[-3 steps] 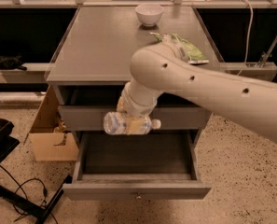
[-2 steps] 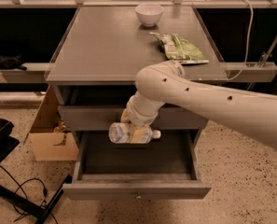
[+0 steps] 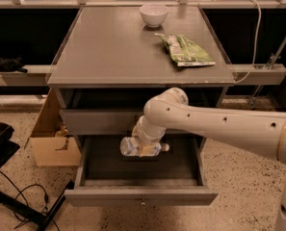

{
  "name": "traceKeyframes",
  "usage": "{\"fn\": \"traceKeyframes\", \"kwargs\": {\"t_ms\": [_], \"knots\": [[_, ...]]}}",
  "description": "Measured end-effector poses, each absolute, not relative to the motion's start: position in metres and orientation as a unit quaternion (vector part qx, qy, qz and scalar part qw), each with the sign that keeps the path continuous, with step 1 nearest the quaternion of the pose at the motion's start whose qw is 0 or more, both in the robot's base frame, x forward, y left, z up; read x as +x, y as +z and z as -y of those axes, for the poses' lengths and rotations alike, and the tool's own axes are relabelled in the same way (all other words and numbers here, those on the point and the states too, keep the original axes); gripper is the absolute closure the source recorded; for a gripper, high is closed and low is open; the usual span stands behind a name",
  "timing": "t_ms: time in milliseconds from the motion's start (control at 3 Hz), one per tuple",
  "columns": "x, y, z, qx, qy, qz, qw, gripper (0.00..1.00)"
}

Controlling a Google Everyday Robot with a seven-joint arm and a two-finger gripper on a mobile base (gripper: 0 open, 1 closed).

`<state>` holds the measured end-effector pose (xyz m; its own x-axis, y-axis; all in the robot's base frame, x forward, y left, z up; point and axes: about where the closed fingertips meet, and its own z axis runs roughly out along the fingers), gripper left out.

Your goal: Place blue plastic bottle into middle drawer

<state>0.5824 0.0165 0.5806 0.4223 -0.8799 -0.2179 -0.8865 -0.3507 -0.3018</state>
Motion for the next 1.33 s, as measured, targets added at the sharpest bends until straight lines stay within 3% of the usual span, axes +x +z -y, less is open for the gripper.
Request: {"fn": "traceKeyframes", "kwargs": {"t_ms": [667, 1000, 1333], "knots": [[0.556, 0.499, -0.013, -0.796, -0.027, -0.564, 0.217, 1.00], [0.548, 0.465, -0.019, -0.761, 0.005, -0.611, 0.217, 1.00], [0.546, 0.459, -0.020, -0.749, 0.014, -0.627, 0.215, 0.85]]}}
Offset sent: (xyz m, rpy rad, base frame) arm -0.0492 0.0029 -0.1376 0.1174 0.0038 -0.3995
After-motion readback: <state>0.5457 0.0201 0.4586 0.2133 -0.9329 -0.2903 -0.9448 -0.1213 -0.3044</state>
